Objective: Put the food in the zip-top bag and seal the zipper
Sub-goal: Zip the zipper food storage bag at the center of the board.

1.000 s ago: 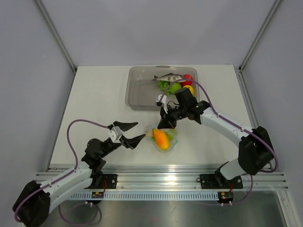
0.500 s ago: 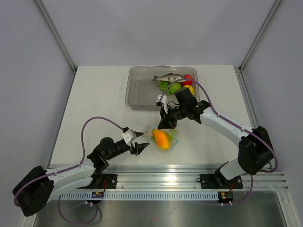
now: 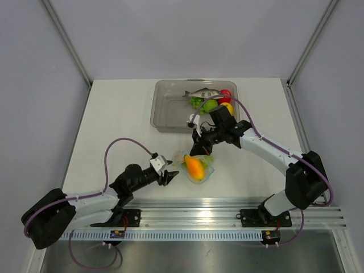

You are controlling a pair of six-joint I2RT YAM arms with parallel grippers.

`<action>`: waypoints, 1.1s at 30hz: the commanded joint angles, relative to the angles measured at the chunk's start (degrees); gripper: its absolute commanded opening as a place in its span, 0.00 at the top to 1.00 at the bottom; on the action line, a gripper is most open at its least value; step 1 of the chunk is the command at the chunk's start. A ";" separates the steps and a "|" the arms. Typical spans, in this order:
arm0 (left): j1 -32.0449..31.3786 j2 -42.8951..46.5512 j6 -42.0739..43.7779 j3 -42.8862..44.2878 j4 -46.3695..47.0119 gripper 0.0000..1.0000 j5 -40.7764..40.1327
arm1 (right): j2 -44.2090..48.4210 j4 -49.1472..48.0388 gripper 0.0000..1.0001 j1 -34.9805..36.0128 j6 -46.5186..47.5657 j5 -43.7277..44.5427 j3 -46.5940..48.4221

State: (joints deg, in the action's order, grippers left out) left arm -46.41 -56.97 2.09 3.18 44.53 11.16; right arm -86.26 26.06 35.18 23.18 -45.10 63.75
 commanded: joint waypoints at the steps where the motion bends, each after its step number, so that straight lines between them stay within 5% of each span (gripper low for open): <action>1: -0.26 -0.16 1.69 1.83 7.75 0.44 -0.52 | 0.39 0.39 1.00 -0.55 0.11 -0.34 2.52; 9: -0.26 -2.52 5.12 3.50 7.14 0.46 0.53 | 0.04 0.74 1.00 -0.46 -0.59 -0.34 3.14; 12: -0.26 -4.20 3.72 3.50 9.78 0.60 1.50 | -0.05 0.92 1.00 -0.46 -1.03 -0.51 3.58; 13: -0.26 -5.42 3.63 3.85 10.30 0.81 2.02 | 0.04 0.92 1.00 -0.55 -1.03 -0.43 3.58; 16: -0.26 -6.57 2.66 4.99 9.87 1.00 2.73 | 0.12 1.53 1.00 -0.55 -1.21 0.54 3.93; 18: -0.26 -6.40 1.26 4.82 11.70 1.00 3.17 | -0.05 3.72 0.91 -0.55 -3.13 2.72 5.50; 21: -0.26 -4.03 -0.77 4.82 11.81 1.00 2.29 | -0.40 9.07 0.62 -0.46 -4.02 4.92 9.46; 24: -0.17 0.01 -1.47 5.69 7.52 1.00 1.76 | 1.70 10.32 0.49 -0.46 -5.94 10.61 10.26; 29: 0.27 4.93 -3.74 8.76 -2.41 1.00 2.90 | 9.68 11.56 0.40 1.20 -6.48 15.47 11.06; 33: 1.76 3.72 -5.95 13.78 -10.78 1.00 5.71 | 15.14 6.12 0.45 5.51 -3.15 23.20 6.58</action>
State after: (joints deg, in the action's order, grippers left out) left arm -45.58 -53.01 -1.41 12.91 37.39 14.06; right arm -76.84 36.01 37.85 18.11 -28.88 71.81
